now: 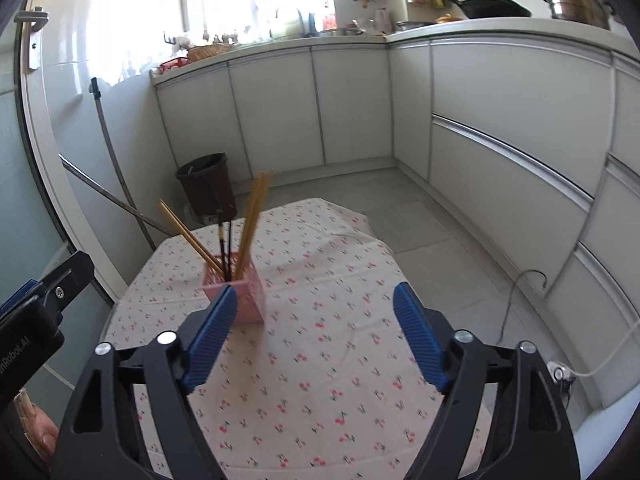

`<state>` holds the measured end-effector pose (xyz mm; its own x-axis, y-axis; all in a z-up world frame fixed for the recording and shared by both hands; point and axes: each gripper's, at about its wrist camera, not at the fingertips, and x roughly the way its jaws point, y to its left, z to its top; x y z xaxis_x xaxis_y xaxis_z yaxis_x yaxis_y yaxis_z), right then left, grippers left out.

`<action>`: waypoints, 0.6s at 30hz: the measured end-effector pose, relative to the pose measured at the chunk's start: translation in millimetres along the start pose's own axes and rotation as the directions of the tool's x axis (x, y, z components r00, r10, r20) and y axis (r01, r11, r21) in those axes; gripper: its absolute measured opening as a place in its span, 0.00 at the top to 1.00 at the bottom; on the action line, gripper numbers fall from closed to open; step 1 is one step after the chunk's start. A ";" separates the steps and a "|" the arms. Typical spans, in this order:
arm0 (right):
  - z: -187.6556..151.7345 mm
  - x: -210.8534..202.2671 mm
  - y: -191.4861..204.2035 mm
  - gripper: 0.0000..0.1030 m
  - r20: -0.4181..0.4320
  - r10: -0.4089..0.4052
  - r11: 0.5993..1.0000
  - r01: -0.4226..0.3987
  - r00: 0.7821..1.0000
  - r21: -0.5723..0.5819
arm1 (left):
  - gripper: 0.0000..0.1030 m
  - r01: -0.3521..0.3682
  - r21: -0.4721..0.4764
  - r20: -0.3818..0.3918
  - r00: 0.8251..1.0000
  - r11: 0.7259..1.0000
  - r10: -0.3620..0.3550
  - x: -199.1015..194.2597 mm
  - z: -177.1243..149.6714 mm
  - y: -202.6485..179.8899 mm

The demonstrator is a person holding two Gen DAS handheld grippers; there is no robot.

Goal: Organize utensils

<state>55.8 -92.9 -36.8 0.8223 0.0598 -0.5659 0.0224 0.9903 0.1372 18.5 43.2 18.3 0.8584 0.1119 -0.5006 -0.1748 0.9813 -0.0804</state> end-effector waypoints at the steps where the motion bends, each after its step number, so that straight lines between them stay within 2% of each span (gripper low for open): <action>1: -4.8 -3.4 -3.6 0.16 0.002 -0.014 1.000 0.014 1.000 0.000 | 0.07 -0.014 0.012 -0.002 1.000 1.000 0.014 -1.3 -4.6 -2.4; 4: -14.6 -14.7 -13.0 0.07 0.027 -0.055 0.998 0.055 0.998 0.014 | 0.07 -0.059 0.043 -0.019 0.998 0.997 0.060 -4.2 -18.3 -9.1; 9: -26.2 -23.1 -22.8 0.07 0.063 -0.169 0.986 0.169 0.984 0.009 | 0.07 -0.079 0.069 -0.041 0.996 0.994 0.082 -7.9 -32.4 -13.8; 12: -27.2 -21.3 -26.8 0.07 0.049 -0.179 0.984 0.179 0.983 0.006 | 0.07 -0.064 0.070 -0.071 0.995 0.996 0.069 -4.4 -38.3 -18.0; 18: -25.9 -16.6 -31.1 0.07 0.030 -0.189 0.982 0.189 0.981 0.004 | 0.07 -0.067 0.072 -0.069 0.995 0.995 0.072 -2.1 -40.9 -21.0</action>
<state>26.7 -121.4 -52.8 0.8202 -0.1326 -0.5566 0.1801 0.9831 0.0312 0.6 15.9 -14.1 0.8081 0.1715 -0.5635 -0.1973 0.9802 0.0155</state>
